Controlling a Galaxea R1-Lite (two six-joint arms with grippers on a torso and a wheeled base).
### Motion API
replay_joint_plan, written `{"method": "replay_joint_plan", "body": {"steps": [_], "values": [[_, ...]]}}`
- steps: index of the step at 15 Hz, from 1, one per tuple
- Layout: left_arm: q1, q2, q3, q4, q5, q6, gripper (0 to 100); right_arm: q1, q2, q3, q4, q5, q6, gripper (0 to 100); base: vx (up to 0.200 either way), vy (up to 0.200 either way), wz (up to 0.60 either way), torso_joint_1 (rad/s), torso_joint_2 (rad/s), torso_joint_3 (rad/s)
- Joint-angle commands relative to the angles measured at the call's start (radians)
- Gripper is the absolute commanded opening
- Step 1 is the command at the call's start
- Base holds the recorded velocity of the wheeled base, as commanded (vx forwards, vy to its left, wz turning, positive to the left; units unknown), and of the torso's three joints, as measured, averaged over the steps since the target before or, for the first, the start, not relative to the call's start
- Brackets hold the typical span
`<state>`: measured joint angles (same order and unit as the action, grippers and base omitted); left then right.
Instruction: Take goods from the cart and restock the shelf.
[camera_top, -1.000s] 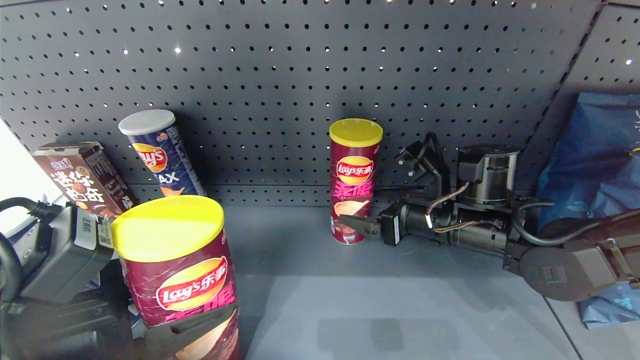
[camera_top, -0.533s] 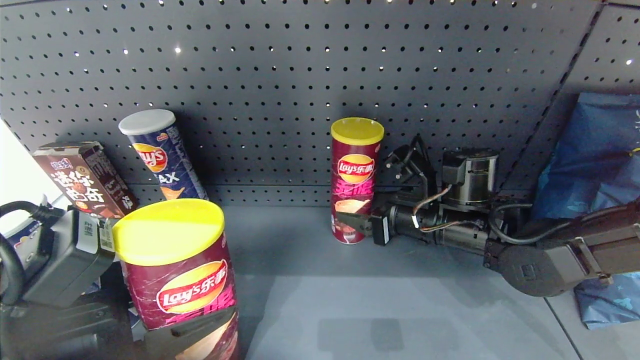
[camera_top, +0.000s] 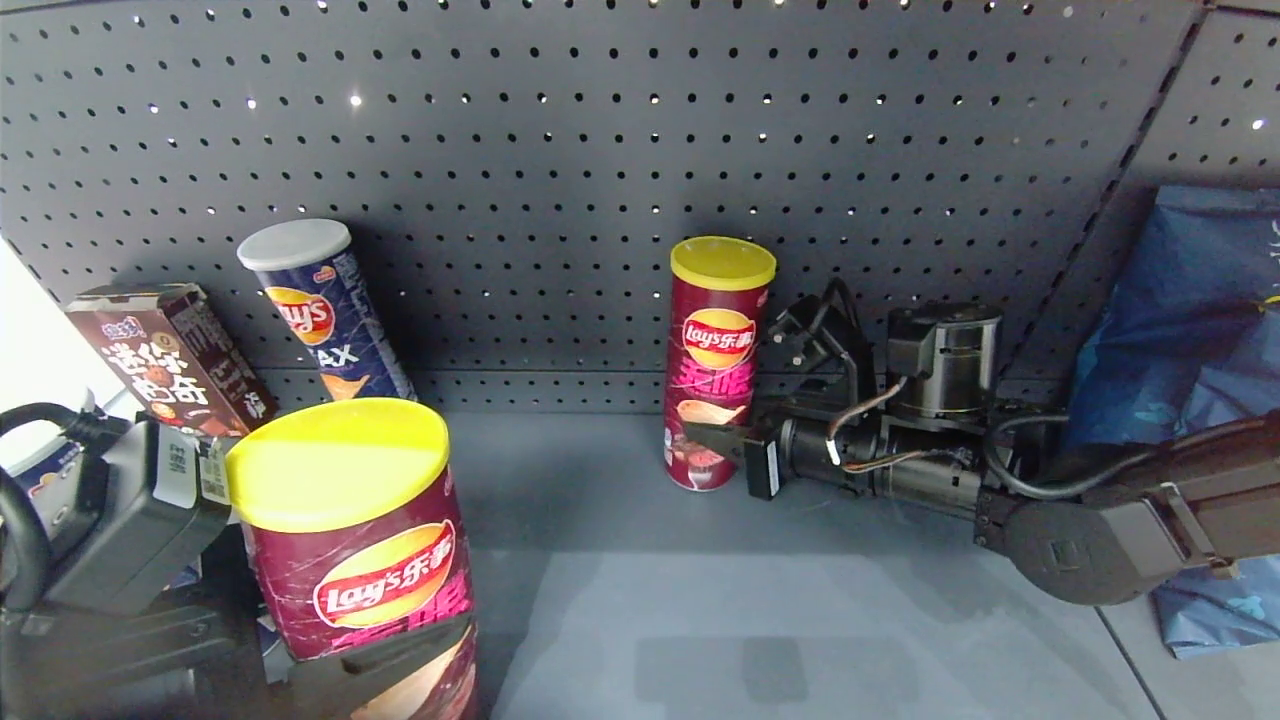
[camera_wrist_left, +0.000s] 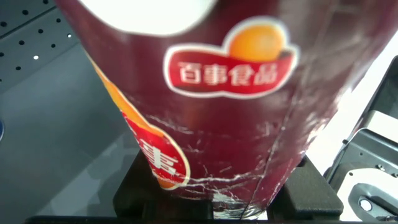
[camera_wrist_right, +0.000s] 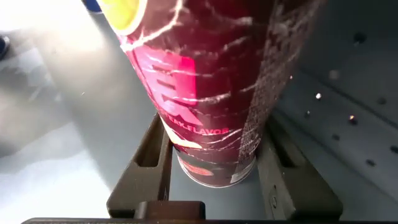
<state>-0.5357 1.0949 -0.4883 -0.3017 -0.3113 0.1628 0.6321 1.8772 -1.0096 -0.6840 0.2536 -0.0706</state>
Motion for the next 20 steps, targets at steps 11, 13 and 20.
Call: {"method": "replay_joint_plan", "body": {"steps": [11,13,20], "values": [[0.000,0.000,-0.001,0.000,0.001,0.000,0,0.153,-0.414,0.327,0.001,-0.013,0.003,0,0.000,0.000,0.00,0.000,0.00,0.000],[0.000,0.000,-0.006,0.000,0.001,0.000,0,0.181,-0.461,0.401,-0.002,-0.031,0.003,0,0.000,0.000,0.00,0.000,0.00,0.000],[0.023,0.000,-0.015,-0.004,-0.002,0.000,0,0.207,-0.503,0.517,-0.006,-0.036,0.006,0,0.000,0.000,0.00,0.000,0.00,0.000]]}}
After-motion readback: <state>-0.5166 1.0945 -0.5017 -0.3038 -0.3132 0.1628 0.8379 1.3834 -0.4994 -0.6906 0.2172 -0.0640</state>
